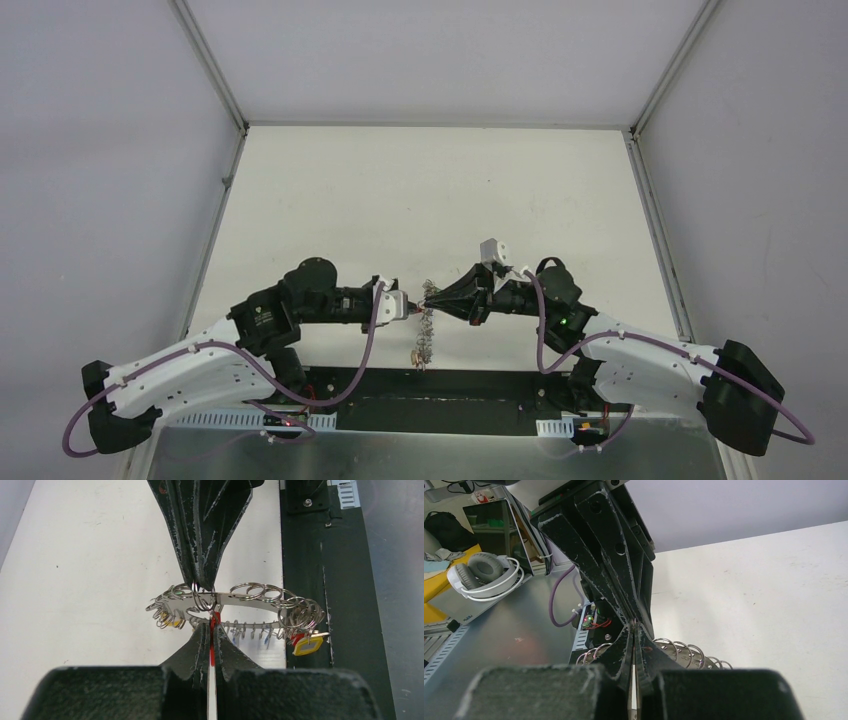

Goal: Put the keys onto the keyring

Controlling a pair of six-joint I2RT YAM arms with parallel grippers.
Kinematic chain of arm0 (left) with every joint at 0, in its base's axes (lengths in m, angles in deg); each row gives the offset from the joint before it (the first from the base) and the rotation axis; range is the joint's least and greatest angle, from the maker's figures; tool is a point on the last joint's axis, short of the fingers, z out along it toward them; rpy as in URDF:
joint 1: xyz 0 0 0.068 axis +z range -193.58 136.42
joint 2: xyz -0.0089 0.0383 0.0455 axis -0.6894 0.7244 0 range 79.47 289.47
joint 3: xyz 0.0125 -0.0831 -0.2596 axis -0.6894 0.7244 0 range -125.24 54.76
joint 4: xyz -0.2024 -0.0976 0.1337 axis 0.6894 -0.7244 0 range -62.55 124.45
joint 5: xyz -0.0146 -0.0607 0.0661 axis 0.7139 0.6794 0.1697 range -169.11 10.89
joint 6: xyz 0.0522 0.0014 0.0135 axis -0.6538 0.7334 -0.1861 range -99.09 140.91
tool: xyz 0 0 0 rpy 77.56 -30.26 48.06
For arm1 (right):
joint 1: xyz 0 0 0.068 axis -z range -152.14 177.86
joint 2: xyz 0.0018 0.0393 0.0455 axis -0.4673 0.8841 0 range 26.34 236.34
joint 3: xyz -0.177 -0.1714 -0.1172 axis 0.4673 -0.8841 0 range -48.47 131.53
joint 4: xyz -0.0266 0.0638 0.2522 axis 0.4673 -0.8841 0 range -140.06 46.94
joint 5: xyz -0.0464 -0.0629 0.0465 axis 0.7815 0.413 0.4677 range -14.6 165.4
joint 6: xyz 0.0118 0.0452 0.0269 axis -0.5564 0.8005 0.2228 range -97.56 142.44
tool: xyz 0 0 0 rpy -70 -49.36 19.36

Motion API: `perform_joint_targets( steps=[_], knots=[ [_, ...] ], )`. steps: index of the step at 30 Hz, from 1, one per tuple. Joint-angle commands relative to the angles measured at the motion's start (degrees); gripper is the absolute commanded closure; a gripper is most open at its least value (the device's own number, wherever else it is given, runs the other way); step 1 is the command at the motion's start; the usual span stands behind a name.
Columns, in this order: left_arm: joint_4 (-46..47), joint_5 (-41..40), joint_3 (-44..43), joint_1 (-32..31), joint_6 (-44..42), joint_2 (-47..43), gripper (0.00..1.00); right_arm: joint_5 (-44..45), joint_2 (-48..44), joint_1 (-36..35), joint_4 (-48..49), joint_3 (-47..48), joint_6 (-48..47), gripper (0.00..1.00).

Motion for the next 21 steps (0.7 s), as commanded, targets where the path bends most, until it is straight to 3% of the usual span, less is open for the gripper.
perform_joint_targets(
  steps=[1, 9, 21],
  knots=[
    [-1.1, 3.8, -3.0, -0.7, -1.7, -0.3, 1.00, 1.4, -1.7, -0.2, 7.2, 0.8, 0.0, 1.00],
    [-1.1, -1.0, -1.7, -0.7, 0.6, -5.8, 0.63, 1.5, -2.3, -0.3, 7.2, 0.5, 0.0, 1.00],
    [3.1, -0.6, -4.6, -0.7, 6.2, -3.6, 0.64, 1.2, -1.6, -0.2, 7.4, 0.7, 0.2, 1.00]
  ],
)
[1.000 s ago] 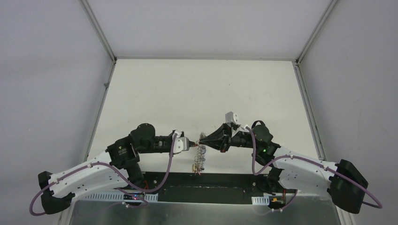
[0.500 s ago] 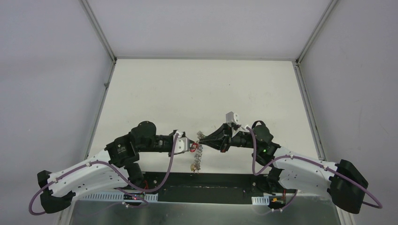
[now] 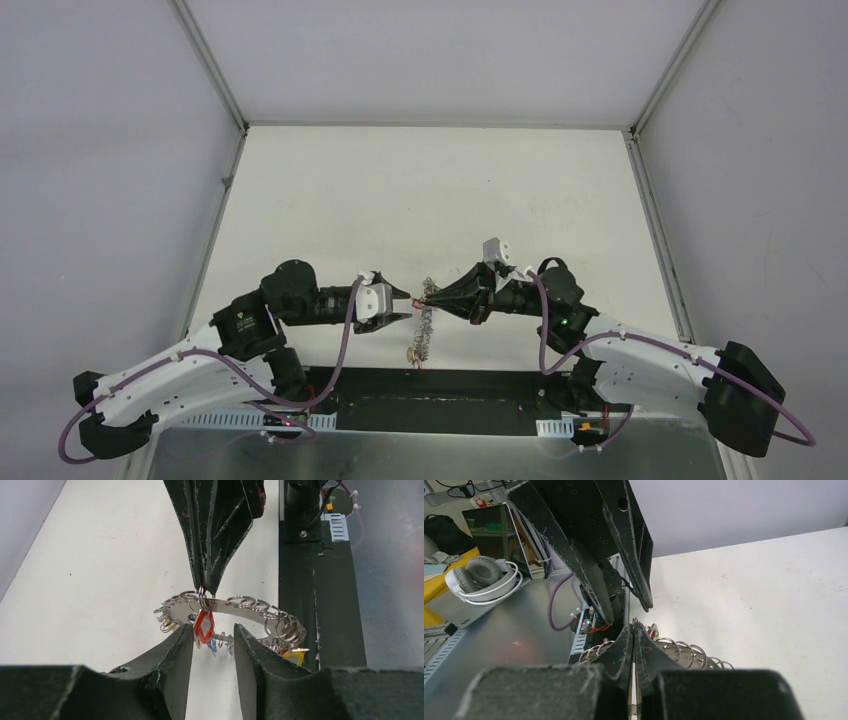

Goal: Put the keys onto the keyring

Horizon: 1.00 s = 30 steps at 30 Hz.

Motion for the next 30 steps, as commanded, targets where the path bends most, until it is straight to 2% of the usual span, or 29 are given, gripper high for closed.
perform_joint_targets(
  steps=[1, 7, 9, 19, 27, 28, 30],
  knots=[
    [5.0, 0.5, -3.1, -0.6, 2.1, 2.1, 0.64, 0.9, -1.1, -0.2, 6.7, 0.7, 0.2, 1.00],
    [7.1, 1.6, -3.8, -0.6, 2.2, 5.0, 0.64, 1.2, -1.5, -0.2, 6.6, 0.4, 0.2, 1.00],
    [7.1, 1.7, -3.7, -0.7, 2.0, 5.3, 0.68, 1.3, -1.6, -0.2, 6.6, 0.4, 0.3, 1.00],
    [7.1, 1.9, -2.1, -0.6, 1.9, 3.9, 1.00, 1.5, -1.7, -0.2, 6.4, 0.3, 0.3, 1.00],
    [7.1, 0.8, -3.5, -0.6, 3.0, 3.9, 1.00, 2.1, -1.4, -0.2, 6.2, 0.3, 0.8, 1.00],
    [6.7, 0.6, -3.8, -0.6, 3.2, 3.9, 1.00, 2.4, -1.6, -0.2, 6.0, 0.3, 0.8, 0.95],
    [5.3, -0.4, -4.9, -0.7, 4.1, 4.2, 1.00, 3.2, -2.2, -0.2, 5.9, 0.0, 1.1, 0.76]
  ],
)
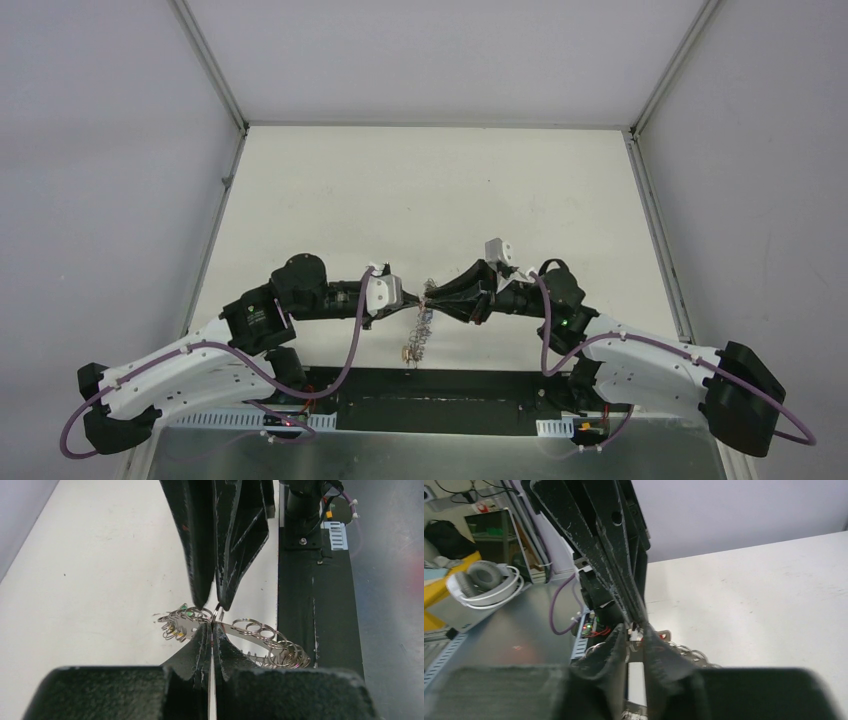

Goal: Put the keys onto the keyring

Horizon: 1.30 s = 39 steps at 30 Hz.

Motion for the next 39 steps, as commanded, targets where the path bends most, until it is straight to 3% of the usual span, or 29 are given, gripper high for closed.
perform_joint_targets(
  steps=[1, 5, 7, 15, 18, 27, 37, 39],
  knots=[
    [0.5, -1.7, -4.0, -0.7, 2.7, -0.2, 1.00, 3.4, -2.7, 0.1, 4.6, 0.1, 0.8, 0.67],
    [-6.4, -3.6, -8.9, -0.7, 4.2, 1.9, 1.00, 5.7, -5.2, 0.1, 3.9, -0.7, 0.2, 0.44],
    [-10.7, -3.8, -12.0, -0.7, 4.0, 3.5, 1.00, 6.2, -6.1, 0.1, 2.4, -0.6, -0.2, 0.39],
    [-29.1, -5.8, -27.8, -0.7, 2.2, 13.4, 1.00, 6.2, -4.9, 0.1, -2.2, 1.9, -0.2, 0.39],
    [-36.7, -6.4, -34.0, -0.7, 1.1, 18.4, 1.00, -0.3, -3.0, 0.0, -2.6, 3.8, -2.4, 0.52],
    [-54.6, -10.3, -51.9, -0.7, 0.5, 30.5, 1.00, -2.0, 0.4, 0.0, -1.8, 6.1, -2.6, 0.55],
    [-62.2, -10.1, -57.9, -1.4, 0.3, 36.3, 1.00, -1.6, 5.3, -0.6, 3.0, 7.4, -1.6, 0.56],
    [-62.3, -10.2, -58.1, -1.5, 0.2, 36.6, 1.00, -0.8, 7.1, -0.8, 3.9, 7.9, -0.4, 0.60]
  ],
)
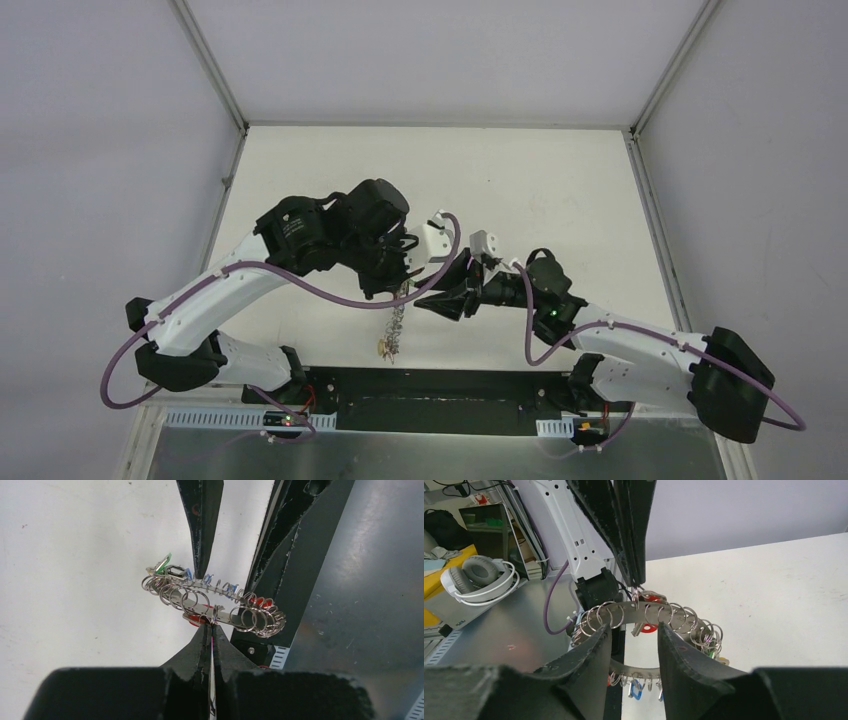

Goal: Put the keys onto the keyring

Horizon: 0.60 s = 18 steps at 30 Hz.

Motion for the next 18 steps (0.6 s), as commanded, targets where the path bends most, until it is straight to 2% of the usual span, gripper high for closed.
perform_joint_targets(
  steps=[1, 7, 18],
  knots=[
    [-0.9, -0.7, -3.3, -0.8, -0.9, -0.2, 1.00, 0.4, 3.1, -0.8, 5.9, 3.7, 1.5, 0.60],
    [-0.8, -0.8, -3.4, -0.9, -0.9, 0.0, 1.00, -0.4, 7.4, -1.7, 11.9, 4.5, 4.0, 0.62],
    [-0.6, -1.0, -2.5, -1.1, -0.8, 0.2, 1.00, -1.1, 9.8, -3.6, 13.8, 5.3, 4.1, 0.72]
  ],
)
